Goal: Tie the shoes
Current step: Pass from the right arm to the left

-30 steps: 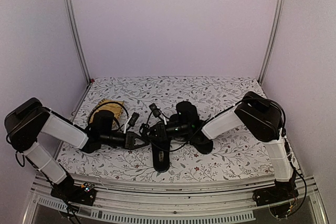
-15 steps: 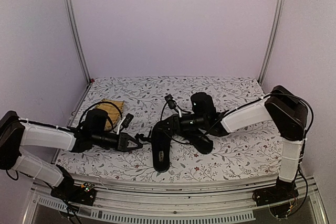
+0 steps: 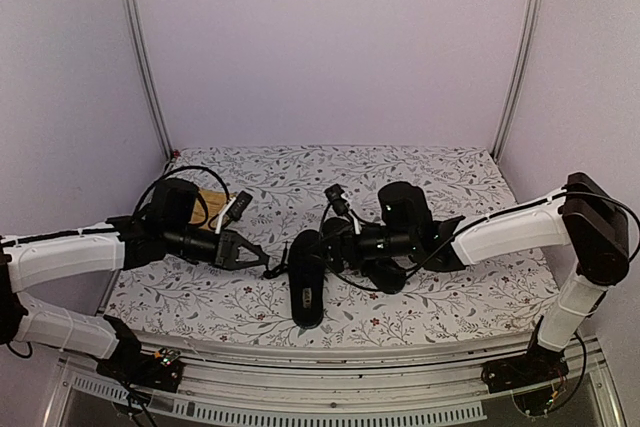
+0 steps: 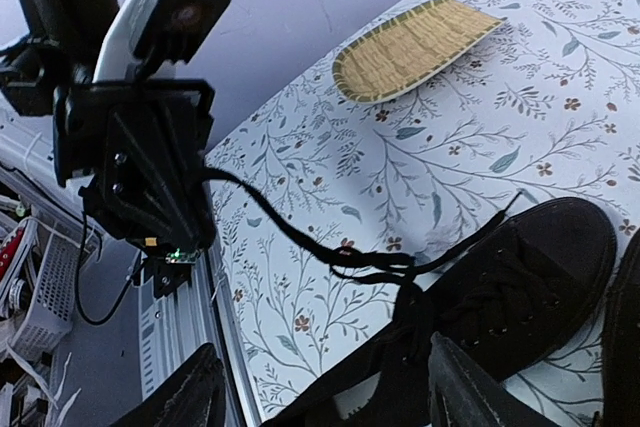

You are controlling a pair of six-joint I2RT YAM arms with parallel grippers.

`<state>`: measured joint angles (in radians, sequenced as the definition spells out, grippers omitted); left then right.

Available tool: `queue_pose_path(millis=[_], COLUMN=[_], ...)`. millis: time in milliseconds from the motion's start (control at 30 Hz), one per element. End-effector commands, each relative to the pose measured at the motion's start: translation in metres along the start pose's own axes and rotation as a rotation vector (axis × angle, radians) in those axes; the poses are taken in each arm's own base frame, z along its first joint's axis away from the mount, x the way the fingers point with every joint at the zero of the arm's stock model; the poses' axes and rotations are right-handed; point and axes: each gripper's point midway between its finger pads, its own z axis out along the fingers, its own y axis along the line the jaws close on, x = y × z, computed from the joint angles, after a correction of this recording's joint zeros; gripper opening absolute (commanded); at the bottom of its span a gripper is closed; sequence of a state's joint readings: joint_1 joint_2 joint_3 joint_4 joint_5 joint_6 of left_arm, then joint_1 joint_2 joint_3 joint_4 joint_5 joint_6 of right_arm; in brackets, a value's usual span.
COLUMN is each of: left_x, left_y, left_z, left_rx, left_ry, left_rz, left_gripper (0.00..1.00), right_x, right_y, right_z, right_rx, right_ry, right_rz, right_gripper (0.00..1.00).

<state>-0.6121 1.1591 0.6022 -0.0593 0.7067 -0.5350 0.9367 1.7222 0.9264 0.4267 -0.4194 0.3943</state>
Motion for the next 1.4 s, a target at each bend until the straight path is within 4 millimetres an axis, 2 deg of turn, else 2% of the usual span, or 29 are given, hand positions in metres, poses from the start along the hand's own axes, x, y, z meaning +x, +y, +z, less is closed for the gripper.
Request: queue_pose_path(millis=[0,133,267,433,600,733,900,967,1067,1167,1300,1367], left_x=[-0.009,-0.018,-0.024,-0.031,-0.034,-0.035,-0.038,-0.039,-0.041,-0.041,-0.043,-0.045], left_y=[-0.001,-0.004,-0.007,-0.009,-0.009,-0.009,-0.009,-0.009,-0.009,-0.009,-0.006,-0.006], left_z=[-0.001,0.0,0.001,0.001,0.001,0.001,0.003,0.003,0.006,0.008,0.009,0.01], left_rx=[-0.017,-0.011,0.004,0.008,0.012,0.016,0.023,0.028,0.04,0.048,0.042,0.044], left_ry=[0.012,-0.008,-0.025,-0.036,-0.045,-0.05,-0.058,-0.061,-0.059,-0.052,-0.061,-0.066], left_rz=[-0.018,-0.026,-0.032,-0.031,-0.037,-0.042,-0.044,-0.045,-0.049,-0.053,-0.05,-0.047], left_gripper=[0.0,0.0,0.0,0.0,0.0,0.0,0.0,0.0,0.0,0.0,0.0,0.0], right_x=[0.006,0.003,-0.009,-0.01,-0.006,-0.004,0.004,-0.009,-0.014,-0.02,-0.026,-0.031], right_y=[0.025,0.034,0.037,0.026,0.012,0.012,0.015,0.02,0.021,0.021,0.022,0.022], right_z=[0.003,0.016,0.034,0.065,0.086,0.097,0.106,0.108,0.11,0.111,0.107,0.098], right_rx=[-0.029,-0.066,-0.091,-0.066,-0.024,-0.039,-0.074,-0.081,-0.074,-0.059,-0.044,-0.022], right_ry=[-0.03,-0.059,-0.123,-0.142,-0.145,-0.139,-0.117,-0.146,-0.159,-0.164,-0.177,-0.201], right_rz=[-0.096,-0.122,-0.198,-0.266,-0.315,-0.339,-0.352,-0.363,-0.368,-0.367,-0.368,-0.36], right_gripper=[0.7,0.7,0.64,0.6,0.6,0.6,0.53,0.51,0.48,0.36,0.05,0.02])
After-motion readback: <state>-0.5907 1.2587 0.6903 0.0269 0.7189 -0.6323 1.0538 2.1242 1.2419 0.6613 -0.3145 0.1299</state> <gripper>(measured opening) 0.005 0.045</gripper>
